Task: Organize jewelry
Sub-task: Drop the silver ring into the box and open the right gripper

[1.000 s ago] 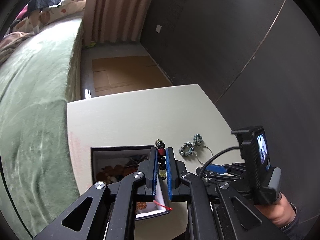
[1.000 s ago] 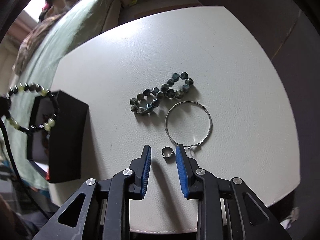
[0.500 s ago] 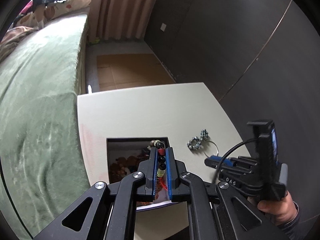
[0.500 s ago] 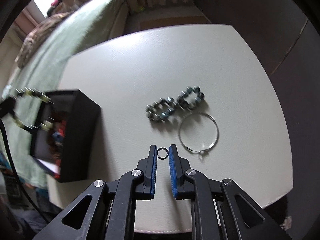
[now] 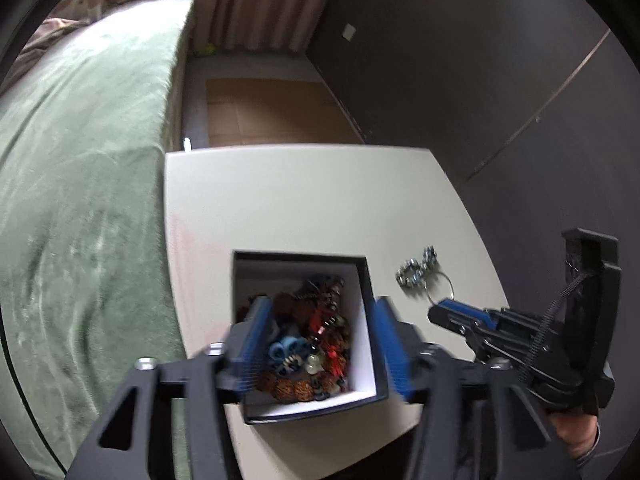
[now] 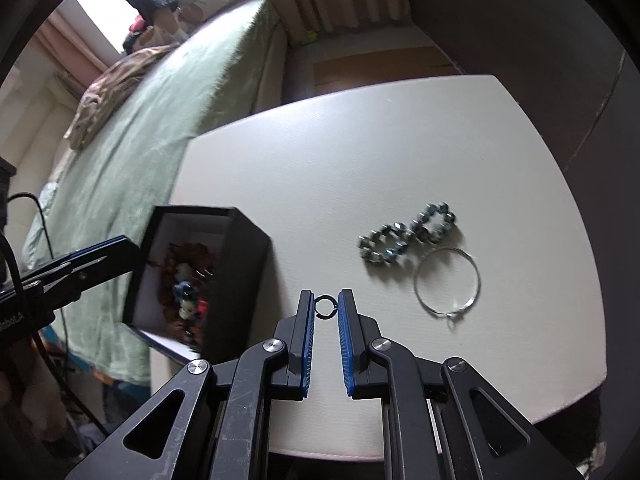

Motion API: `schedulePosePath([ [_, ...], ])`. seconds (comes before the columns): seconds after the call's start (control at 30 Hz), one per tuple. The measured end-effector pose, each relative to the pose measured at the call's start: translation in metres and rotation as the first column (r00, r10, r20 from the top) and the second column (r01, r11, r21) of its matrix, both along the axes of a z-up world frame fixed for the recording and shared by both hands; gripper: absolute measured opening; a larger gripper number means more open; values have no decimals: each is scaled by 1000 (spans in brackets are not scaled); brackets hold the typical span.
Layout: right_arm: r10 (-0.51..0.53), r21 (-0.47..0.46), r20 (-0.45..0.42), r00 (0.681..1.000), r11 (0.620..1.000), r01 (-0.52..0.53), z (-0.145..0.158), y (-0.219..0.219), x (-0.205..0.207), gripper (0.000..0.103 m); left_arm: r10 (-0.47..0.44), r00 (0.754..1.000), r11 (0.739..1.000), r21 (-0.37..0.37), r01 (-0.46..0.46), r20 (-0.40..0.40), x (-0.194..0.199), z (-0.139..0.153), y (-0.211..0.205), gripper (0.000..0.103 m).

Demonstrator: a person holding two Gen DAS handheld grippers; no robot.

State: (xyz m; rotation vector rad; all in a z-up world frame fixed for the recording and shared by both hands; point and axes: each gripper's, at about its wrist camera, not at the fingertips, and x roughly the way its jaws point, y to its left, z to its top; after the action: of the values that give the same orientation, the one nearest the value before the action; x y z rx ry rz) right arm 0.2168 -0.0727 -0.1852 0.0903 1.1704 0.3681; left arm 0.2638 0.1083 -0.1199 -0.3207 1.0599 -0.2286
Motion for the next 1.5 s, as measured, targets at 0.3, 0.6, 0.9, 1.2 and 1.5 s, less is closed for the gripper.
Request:
schedulePosePath([
  [0.3,54,147,53,997,987,-61,20,26,-4,13,68,998,998,7,-68,11,0,3,24,59],
  [0.6,86,273,40,995,957,-94,21,51,-2,14,134,991,991,-7,-134,13,-7,3,54,59],
  [0.9,65,317,13,998,946,-66,16,54,22,48,149,989,989,-10,-148,2,-9,0,62,59],
  [1.2,42,289,8,999,956,-43,19,30,13,54,113,993,993,-16,-113,16,-6,3,46,59],
  [1.5,-37,241,-9,999,970,38,19,-20,10,54,50,998,999,-5,-50,26,3,5,13,59],
])
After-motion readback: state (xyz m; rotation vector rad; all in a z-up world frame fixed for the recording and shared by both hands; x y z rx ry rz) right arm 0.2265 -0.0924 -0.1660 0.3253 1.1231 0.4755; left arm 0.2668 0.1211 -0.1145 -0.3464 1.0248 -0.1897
